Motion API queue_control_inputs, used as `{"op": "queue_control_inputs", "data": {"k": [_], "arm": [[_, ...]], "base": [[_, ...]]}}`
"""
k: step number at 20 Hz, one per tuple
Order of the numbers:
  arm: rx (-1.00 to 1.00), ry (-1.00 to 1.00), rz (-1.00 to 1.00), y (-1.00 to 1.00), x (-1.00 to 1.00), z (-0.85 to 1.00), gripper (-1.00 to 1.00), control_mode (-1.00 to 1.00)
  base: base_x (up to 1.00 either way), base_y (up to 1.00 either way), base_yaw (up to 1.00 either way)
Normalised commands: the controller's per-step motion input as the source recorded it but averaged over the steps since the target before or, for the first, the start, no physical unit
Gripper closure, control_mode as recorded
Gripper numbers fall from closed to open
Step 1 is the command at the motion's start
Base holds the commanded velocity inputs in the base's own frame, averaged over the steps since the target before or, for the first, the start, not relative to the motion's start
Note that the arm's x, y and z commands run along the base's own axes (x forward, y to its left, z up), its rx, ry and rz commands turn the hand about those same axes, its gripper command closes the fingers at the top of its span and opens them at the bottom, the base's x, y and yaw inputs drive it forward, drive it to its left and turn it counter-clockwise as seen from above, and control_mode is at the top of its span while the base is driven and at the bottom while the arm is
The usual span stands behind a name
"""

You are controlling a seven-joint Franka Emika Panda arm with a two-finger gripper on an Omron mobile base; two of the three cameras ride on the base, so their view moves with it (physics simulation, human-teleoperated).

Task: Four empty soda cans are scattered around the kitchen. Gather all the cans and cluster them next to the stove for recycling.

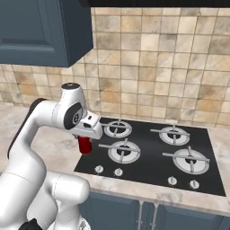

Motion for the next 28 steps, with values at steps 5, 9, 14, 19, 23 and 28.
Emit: {"op": "queue_control_inputs", "data": {"k": [5, 9, 14, 19, 23, 28], "arm": [[0.00, -0.01, -0.04, 0.23, 0.63, -0.24, 1.00, -1.00], [0.00, -0.01, -0.06, 0.01, 0.79, -0.28, 1.00, -1.00], [-0.01, 0.00, -0.01, -0.03, 0.19, -0.09, 1.00, -1.00], [0.01, -0.06, 0.00, 0.54, 0.25, -0.42, 1.00, -1.00], [0.00, -0.08, 0.00, 0.70, 0.36, -0.47, 1.00, -1.00], [0.00, -0.04, 0.00, 0.51, 0.58, -0.20, 1.00, -1.00]], "base": [[0.00, 0.00, 0.00], [0.00, 0.00, 0.00], [0.00, 0.00, 0.00], [0.00, 0.00, 0.00], [0.00, 0.00, 0.00], [0.00, 0.00, 0.00]]}}
